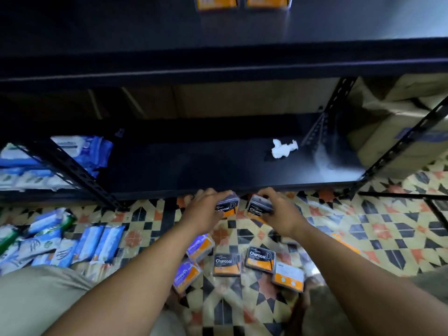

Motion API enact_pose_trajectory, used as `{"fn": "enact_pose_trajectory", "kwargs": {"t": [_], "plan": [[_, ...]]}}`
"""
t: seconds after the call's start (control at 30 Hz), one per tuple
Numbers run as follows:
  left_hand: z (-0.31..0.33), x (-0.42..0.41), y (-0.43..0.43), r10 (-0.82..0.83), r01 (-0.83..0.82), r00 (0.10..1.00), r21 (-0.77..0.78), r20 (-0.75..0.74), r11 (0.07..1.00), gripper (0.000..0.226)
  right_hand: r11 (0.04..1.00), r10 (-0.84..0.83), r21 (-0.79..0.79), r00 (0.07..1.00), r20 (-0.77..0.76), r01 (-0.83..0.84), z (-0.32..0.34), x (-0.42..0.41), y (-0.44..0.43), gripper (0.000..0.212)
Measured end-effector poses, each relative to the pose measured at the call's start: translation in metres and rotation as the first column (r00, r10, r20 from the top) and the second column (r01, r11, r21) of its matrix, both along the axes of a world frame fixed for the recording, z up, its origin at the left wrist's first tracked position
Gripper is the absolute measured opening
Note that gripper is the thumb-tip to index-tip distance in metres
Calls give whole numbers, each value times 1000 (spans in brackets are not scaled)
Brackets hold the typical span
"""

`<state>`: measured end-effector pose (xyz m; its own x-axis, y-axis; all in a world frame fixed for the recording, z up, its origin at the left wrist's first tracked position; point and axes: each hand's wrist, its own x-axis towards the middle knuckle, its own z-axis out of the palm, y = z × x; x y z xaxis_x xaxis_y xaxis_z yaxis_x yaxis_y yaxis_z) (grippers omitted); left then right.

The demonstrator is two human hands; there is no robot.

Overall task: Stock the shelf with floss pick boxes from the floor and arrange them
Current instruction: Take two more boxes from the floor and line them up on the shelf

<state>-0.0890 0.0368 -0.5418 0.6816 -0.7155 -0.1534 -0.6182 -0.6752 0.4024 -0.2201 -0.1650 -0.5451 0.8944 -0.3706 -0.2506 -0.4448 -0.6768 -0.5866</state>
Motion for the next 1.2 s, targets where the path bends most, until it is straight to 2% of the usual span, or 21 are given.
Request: {"fn": "enact_pose_trajectory", "kwargs": {"t": [0.2,0.33,0.6,0.83,1.03,1.2], "plan": [[84,-12,10,57,-36,992,-187,110,982,61,998,25,-65,981,191,-13,83,-8,6,50],[147,-11,19,74,-3,969,-289,236,957,60,986,80,-164,934,349,-24,154,-14,9,52],[275,6,22,114,85,897,-420,427,903,60,949,181,-317,816,549,3,278,0,8,52],[339,37,-2,150,44,863,-367,483,929,57,910,213,-410,791,574,52,343,43,-12,51],[341,67,-34,162,-41,917,-318,363,947,41,906,154,-416,850,503,81,340,79,-45,46],[338,92,-55,191,-64,881,-291,432,955,43,859,123,-497,892,435,124,339,100,-68,49]]}}
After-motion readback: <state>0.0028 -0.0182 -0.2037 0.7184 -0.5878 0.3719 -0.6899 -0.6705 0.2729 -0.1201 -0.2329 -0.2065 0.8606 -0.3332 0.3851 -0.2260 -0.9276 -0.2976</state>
